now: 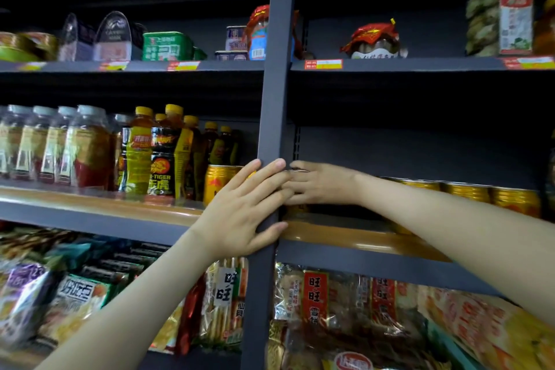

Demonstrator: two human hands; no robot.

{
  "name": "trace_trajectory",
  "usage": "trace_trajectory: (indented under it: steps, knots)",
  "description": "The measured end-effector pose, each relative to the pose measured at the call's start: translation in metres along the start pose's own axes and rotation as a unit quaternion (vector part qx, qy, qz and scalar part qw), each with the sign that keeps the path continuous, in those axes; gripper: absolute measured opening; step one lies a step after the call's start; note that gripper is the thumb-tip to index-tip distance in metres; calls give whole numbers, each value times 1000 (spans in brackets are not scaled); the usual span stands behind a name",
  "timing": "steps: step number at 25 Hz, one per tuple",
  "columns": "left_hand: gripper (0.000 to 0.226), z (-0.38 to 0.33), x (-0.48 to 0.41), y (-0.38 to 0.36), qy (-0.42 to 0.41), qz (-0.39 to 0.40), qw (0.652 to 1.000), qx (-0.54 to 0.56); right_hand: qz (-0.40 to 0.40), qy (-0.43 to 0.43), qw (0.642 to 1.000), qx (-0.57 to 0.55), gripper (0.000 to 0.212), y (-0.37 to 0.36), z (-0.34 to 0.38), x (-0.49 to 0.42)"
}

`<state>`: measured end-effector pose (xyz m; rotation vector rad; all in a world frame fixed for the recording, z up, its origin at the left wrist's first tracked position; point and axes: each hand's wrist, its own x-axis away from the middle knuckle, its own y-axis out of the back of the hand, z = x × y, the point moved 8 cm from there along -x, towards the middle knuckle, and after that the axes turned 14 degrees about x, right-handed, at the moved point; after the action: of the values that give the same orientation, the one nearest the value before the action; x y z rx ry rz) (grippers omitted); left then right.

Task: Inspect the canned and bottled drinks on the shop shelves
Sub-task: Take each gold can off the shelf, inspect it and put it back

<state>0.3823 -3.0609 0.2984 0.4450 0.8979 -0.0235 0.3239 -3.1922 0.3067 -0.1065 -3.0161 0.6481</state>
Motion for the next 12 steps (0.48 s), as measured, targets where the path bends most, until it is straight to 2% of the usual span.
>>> trace_trajectory:
  steps: [2, 4, 7, 9, 12]
  knots:
    - [49, 1, 1, 1, 0, -5, 1000, 9, -3, 24, 1000, 2, 27, 7, -2, 5]
    - [49, 0, 2, 1, -1, -7, 1000, 19, 8, 24, 1000, -16, 32, 11, -15, 17]
    - [49, -1, 1, 1, 2, -10, 999, 34, 39, -48, 997, -55, 47, 20, -49, 48]
    - [50, -2, 0, 2, 7, -17, 999, 39, 45, -97, 993, -50, 43, 39, -75, 72]
    - [58, -15, -6, 8, 87, -52, 993, 63, 45, -133, 990, -31, 42, 77, -96, 105]
